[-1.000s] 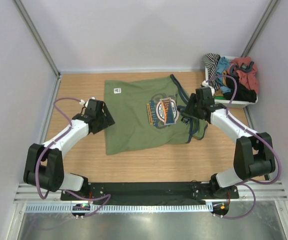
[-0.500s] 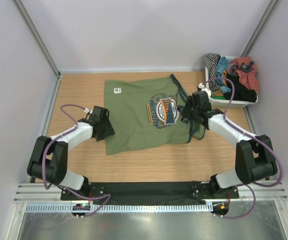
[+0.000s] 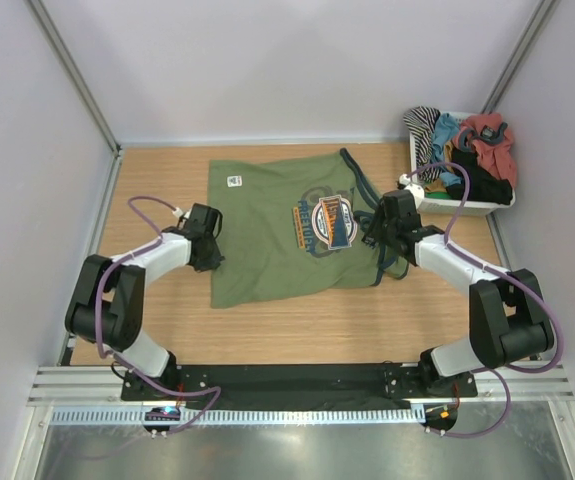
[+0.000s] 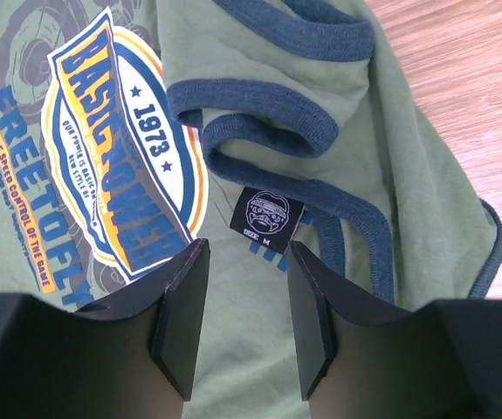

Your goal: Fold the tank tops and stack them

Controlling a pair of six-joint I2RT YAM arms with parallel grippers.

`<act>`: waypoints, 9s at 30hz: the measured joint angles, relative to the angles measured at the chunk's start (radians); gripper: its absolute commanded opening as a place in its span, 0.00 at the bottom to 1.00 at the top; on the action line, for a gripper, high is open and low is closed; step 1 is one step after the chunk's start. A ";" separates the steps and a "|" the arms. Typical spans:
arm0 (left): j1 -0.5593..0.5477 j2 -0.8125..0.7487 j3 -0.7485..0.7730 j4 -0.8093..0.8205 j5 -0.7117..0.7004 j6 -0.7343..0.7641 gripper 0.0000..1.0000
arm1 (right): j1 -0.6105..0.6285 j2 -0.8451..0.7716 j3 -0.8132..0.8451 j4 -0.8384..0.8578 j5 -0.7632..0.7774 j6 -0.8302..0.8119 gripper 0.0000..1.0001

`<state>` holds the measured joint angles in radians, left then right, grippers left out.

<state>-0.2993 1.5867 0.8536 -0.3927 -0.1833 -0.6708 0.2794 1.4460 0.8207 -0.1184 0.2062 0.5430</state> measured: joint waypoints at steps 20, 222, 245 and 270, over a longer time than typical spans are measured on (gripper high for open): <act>0.253 -0.386 -0.230 -0.039 -0.281 -0.248 0.55 | 0.067 0.103 0.025 0.019 -0.029 -0.026 0.54; 0.307 0.666 1.091 -0.211 -0.066 -0.100 0.68 | -0.079 1.261 1.591 -0.154 -0.435 0.049 0.51; 0.371 0.673 1.085 -0.208 -0.042 -0.060 0.68 | -0.009 1.317 1.650 -0.063 -0.414 0.105 0.49; 0.371 0.719 1.071 -0.188 0.029 -0.054 0.59 | -0.004 1.317 1.621 -0.085 -0.384 0.042 0.01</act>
<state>0.0715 2.3054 1.9247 -0.5808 -0.1543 -0.7246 0.2756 2.7628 2.4416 -0.2035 -0.1776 0.5846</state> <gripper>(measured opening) 0.601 0.035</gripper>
